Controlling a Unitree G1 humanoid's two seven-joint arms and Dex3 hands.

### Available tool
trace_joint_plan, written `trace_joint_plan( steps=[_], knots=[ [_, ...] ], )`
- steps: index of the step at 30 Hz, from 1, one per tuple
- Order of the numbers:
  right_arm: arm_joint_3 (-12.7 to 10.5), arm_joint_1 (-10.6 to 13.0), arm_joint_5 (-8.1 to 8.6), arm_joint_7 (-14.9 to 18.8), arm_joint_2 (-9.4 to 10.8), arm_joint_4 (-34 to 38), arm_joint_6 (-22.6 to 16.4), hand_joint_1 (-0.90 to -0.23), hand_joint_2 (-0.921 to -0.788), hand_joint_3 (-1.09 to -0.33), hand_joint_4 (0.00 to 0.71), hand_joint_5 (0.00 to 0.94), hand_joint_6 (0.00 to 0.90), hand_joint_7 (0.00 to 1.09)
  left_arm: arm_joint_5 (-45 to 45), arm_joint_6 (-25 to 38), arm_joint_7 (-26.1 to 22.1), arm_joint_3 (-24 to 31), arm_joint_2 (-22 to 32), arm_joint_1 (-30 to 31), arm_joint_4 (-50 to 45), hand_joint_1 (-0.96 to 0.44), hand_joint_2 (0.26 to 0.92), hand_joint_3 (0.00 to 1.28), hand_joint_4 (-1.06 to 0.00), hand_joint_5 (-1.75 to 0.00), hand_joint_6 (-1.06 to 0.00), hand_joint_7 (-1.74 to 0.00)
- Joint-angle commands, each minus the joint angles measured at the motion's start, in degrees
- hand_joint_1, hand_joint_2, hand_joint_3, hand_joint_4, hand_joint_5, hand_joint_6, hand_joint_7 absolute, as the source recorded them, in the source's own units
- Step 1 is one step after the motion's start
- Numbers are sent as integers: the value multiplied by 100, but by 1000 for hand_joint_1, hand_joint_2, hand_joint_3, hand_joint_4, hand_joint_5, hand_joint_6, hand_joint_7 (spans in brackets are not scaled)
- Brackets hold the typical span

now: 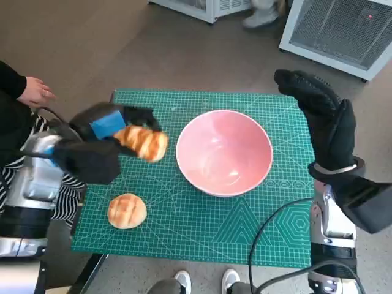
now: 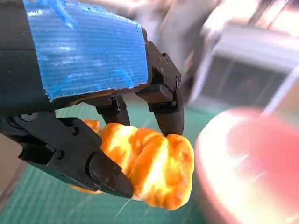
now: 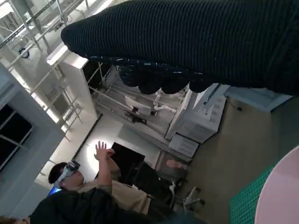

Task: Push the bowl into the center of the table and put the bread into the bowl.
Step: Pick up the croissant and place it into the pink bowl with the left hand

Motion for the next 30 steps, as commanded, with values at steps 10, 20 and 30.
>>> trace_joint_plan(
  steps=[10,20,30],
  knots=[
    [-3,157,31,84,-60,84,64,-693,-921,-694,152,2,10,521,-36,-258,350,-69,-675,-644,-942,3,877,56,-800,-1081,-727,-1036],
    [-30,274,29,64,-75,-28,61,-705,-921,-688,153,2,9,514,299,-112,132,-734,-1233,-1167,-634,3,868,58,-809,-1082,-756,-988],
    [-74,382,57,60,-98,-87,37,-707,-921,-683,154,2,4,504,672,-560,322,-1365,-1953,-1702,968,2,917,52,-703,-1202,-664,-1080]
  ],
)
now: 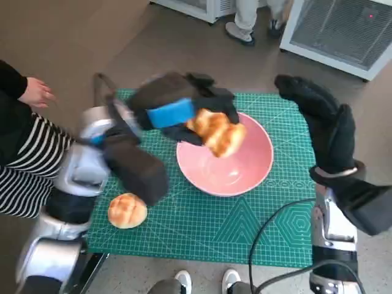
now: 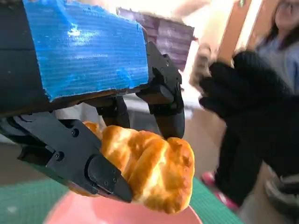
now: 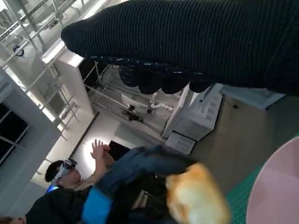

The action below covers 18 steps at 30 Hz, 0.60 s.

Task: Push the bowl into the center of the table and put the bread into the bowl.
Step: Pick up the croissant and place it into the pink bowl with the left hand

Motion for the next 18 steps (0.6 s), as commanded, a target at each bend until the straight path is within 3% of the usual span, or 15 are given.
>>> trace_joint_plan(
  steps=[1,9,13,14,16,17,18],
  knots=[
    [-40,175,45,23,-62,-16,32,-706,-921,-683,154,2,5,503,255,-337,162,-306,-316,-312,761,2,918,53,-698,-1205,-662,-1084],
    [-69,223,45,-20,-61,-81,57,-698,-921,-686,144,0,12,501,530,-503,222,-556,-595,-543,1564,2,920,61,-694,-1225,-643,-1090],
    [-76,242,33,-53,-55,-116,68,-697,-921,-687,143,0,13,498,593,-364,122,-632,-641,-548,1723,1,920,161,-610,-1302,-500,-1235],
    [-75,242,27,-61,-53,-118,69,-697,-921,-686,142,0,14,498,607,-340,101,-649,-644,-550,1752,-7,896,158,-565,-1167,-468,-1130],
    [-80,245,25,-76,-53,-119,69,-696,-921,-686,142,0,14,497,603,-236,-17,-674,-662,-545,1797,-45,846,107,-520,-582,-468,-664],
    [-80,244,19,-87,-49,-116,70,-695,-921,-686,142,0,15,496,594,-190,-85,-683,-658,-540,1808,-64,838,79,-507,-380,-481,-496],
    [-79,242,15,-95,-46,-113,70,-695,-921,-686,142,0,15,496,588,-159,-131,-687,-655,-537,1814,-77,832,68,-485,-304,-477,-430]
  ],
)
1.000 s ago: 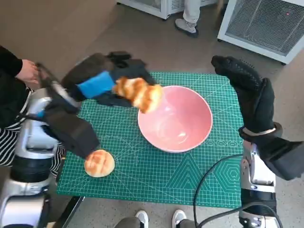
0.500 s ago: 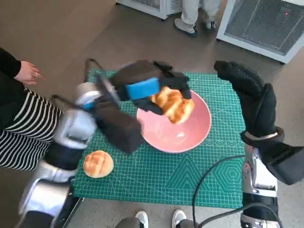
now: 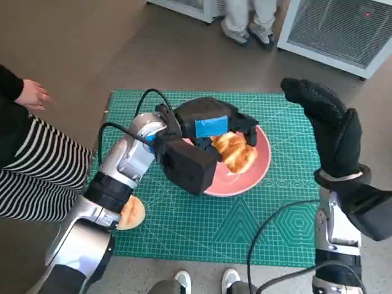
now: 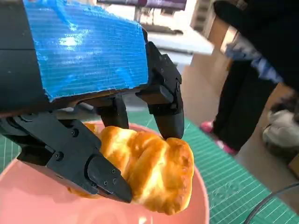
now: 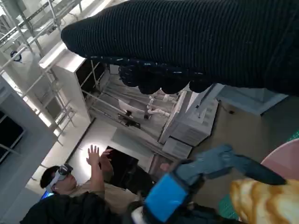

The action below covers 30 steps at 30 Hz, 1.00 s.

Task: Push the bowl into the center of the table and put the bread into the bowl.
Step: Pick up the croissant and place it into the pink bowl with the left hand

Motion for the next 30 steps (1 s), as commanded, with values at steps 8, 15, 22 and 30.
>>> trace_joint_plan(
  steps=[8,15,22,30],
  knots=[
    [-3,74,-9,-125,34,72,72,-696,-921,-685,147,2,17,492,-110,165,-438,64,139,22,-57,-235,775,5,-239,-13,-404,-79],
    [29,30,19,-123,83,107,47,-693,-921,-682,146,1,26,492,-270,-273,-288,266,379,213,-183,-332,763,2,-138,-1,-278,-9],
    [50,-17,37,-79,123,125,26,-687,-921,-682,136,0,29,488,-599,-692,-334,690,928,622,-901,-400,762,1,-123,-2,-213,-2],
    [57,-33,86,37,104,182,-37,-681,-921,-682,134,0,30,483,-1233,-1137,-497,1416,1805,1461,-1953,-427,751,0,-136,-6,-238,-16]
  ],
)
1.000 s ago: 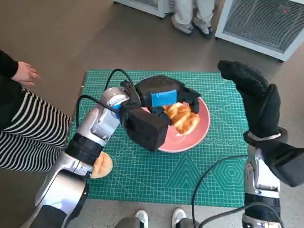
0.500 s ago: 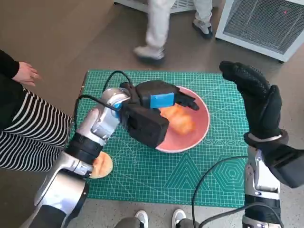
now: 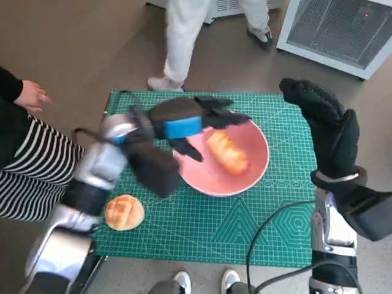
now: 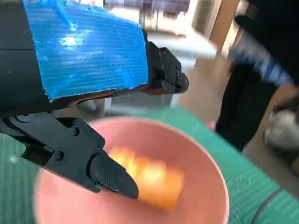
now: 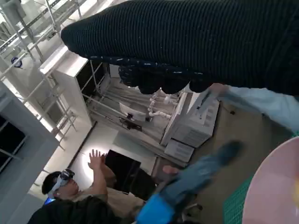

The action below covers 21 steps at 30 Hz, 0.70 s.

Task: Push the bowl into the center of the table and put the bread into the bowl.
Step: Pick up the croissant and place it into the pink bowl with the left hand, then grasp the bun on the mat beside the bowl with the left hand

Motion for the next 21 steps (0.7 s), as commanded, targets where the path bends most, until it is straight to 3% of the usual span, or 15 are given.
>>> trace_joint_plan(
  steps=[1,8,13,21],
  knots=[
    [31,43,62,110,-15,123,-21,-678,-921,-683,135,0,29,482,-414,-402,-96,476,627,619,-525,-426,751,0,-137,-5,-246,-20],
    [-2,55,73,152,-67,123,21,-679,-921,-687,150,7,19,473,-653,-787,-242,937,1439,1481,-943,-463,768,8,-144,-6,-302,-47],
    [-28,52,70,167,-109,114,59,-681,-921,-688,154,8,18,471,-907,-668,-607,1254,2071,2177,-1331,-510,783,12,-159,-9,-337,-62],
    [-20,-6,41,159,-158,120,120,-683,-921,-688,155,7,18,468,-1205,-373,-960,1664,2592,3154,-1944,-534,792,10,-166,-7,-347,-60]
  ],
)
